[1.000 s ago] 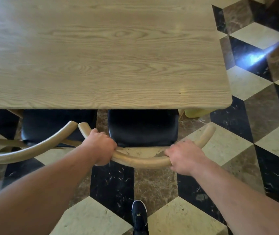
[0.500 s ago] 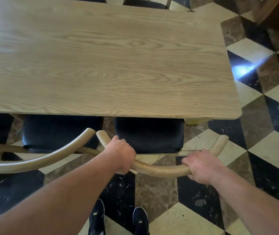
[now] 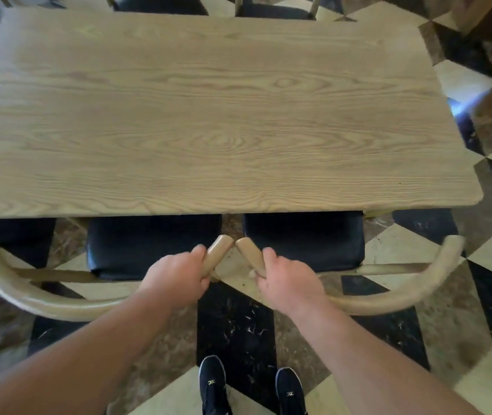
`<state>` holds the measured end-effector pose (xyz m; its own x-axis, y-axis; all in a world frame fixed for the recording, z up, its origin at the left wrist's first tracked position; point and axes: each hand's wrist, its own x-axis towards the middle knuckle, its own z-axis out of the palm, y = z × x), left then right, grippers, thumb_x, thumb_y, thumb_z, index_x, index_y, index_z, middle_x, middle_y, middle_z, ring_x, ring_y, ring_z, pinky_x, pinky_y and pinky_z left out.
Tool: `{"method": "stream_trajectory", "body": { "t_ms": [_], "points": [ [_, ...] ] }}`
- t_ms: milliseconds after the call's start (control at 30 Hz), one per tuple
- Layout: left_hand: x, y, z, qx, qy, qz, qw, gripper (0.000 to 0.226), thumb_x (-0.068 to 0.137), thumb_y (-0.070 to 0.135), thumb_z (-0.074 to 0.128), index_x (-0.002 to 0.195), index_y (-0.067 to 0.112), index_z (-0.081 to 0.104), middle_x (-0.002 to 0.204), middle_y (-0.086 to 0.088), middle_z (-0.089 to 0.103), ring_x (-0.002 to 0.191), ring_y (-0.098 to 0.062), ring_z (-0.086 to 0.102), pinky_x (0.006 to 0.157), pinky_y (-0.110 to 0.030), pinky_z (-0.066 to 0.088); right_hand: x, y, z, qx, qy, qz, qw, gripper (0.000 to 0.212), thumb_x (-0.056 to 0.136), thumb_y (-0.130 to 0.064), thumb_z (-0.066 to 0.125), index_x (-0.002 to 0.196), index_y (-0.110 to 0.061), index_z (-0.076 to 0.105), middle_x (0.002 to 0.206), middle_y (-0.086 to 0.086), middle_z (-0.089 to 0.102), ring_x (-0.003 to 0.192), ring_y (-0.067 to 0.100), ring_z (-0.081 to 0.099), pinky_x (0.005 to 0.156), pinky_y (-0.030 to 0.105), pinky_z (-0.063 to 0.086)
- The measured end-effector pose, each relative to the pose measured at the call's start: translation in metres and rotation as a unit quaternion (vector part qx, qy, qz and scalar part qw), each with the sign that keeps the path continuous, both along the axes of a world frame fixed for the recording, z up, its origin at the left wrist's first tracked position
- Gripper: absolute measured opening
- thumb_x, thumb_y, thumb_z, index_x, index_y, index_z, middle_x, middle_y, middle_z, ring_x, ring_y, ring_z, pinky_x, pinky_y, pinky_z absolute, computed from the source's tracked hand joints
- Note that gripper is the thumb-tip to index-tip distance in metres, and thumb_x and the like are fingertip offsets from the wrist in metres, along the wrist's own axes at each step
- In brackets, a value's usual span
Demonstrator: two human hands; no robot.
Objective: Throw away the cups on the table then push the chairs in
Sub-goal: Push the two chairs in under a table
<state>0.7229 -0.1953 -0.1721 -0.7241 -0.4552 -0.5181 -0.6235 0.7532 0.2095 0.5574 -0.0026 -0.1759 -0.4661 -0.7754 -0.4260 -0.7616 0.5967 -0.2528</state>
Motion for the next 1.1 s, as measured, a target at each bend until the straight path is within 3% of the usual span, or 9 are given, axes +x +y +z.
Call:
{"method": "stream_trajectory", "body": {
  "t_ms": [100, 333, 800, 900, 1000, 1100],
  "points": [
    [-0.007, -0.001, -0.004, 0.019, -0.024, 0.020, 0.999, 0.031, 0.089, 0.042, 0.066, 0.099, 0.031, 0.039, 0.080, 0.008, 0.057, 0.066, -0.014, 0.053, 0.048, -0.034, 0.035, -0.003, 0.003, -0.010, 0.011, 0.023, 0.002, 1.000, 0.036, 0.103, -0.053, 0.055, 0.110, -0.023, 0.037, 0.072, -0.008, 0.045, 0.059, 0.029, 0.054, 0.052, 0.044, 0.039],
    [0.016, 0.012, -0.003, 0.073, -0.037, 0.000, 0.997, 0.029, 0.090, 0.038, 0.059, 0.099, 0.033, 0.031, 0.078, 0.007, 0.058, 0.065, -0.015, 0.057, 0.052, -0.036, 0.042, 0.000, 0.000, -0.002, 0.018, 0.012, -0.004, 1.000, 0.036, 0.104, -0.054, 0.054, 0.114, -0.023, 0.038, 0.074, -0.008, 0.049, 0.059, 0.025, 0.053, 0.053, 0.041, 0.039],
    [0.005, 0.004, -0.007, 0.060, -0.026, -0.009, 0.998, 0.027, 0.088, 0.042, 0.059, 0.102, 0.033, 0.038, 0.076, 0.008, 0.059, 0.063, -0.014, 0.057, 0.047, -0.033, 0.039, 0.002, -0.003, 0.000, 0.050, 0.010, -0.011, 0.999, 0.032, 0.103, -0.050, 0.054, 0.115, -0.025, 0.038, 0.075, -0.009, 0.051, 0.064, 0.024, 0.059, 0.056, 0.043, 0.045],
    [0.004, 0.005, 0.000, 0.049, -0.048, -0.024, 0.997, 0.033, 0.093, 0.049, 0.060, 0.112, 0.029, 0.041, 0.082, 0.009, 0.060, 0.068, -0.014, 0.060, 0.051, -0.034, 0.043, 0.004, -0.006, 0.012, 0.077, -0.011, -0.019, 0.997, 0.039, 0.104, -0.053, 0.054, 0.123, -0.024, 0.039, 0.092, -0.004, 0.061, 0.079, 0.024, 0.062, 0.068, 0.046, 0.053],
    [-0.007, -0.001, 0.021, 0.014, -0.096, -0.092, 0.991, 0.053, 0.091, 0.069, 0.062, 0.122, 0.028, 0.047, 0.102, 0.008, 0.059, 0.089, -0.017, 0.061, 0.069, -0.036, 0.049, -0.001, -0.004, 0.037, 0.098, 0.036, 0.049, 0.993, 0.073, 0.101, -0.068, 0.050, 0.153, -0.021, 0.033, 0.134, 0.007, 0.058, 0.118, 0.031, 0.056, 0.100, 0.051, 0.049],
    [-0.032, -0.010, 0.062, -0.032, -0.027, -0.103, 0.994, 0.063, 0.091, 0.075, 0.050, 0.134, 0.029, 0.056, 0.119, 0.006, 0.062, 0.109, -0.020, 0.059, 0.081, -0.039, 0.048, -0.013, 0.009, 0.077, 0.016, 0.051, 0.048, 0.997, 0.080, 0.099, -0.073, 0.043, 0.161, -0.023, 0.032, 0.144, 0.005, 0.054, 0.131, 0.031, 0.049, 0.111, 0.051, 0.041]
  ]
}}
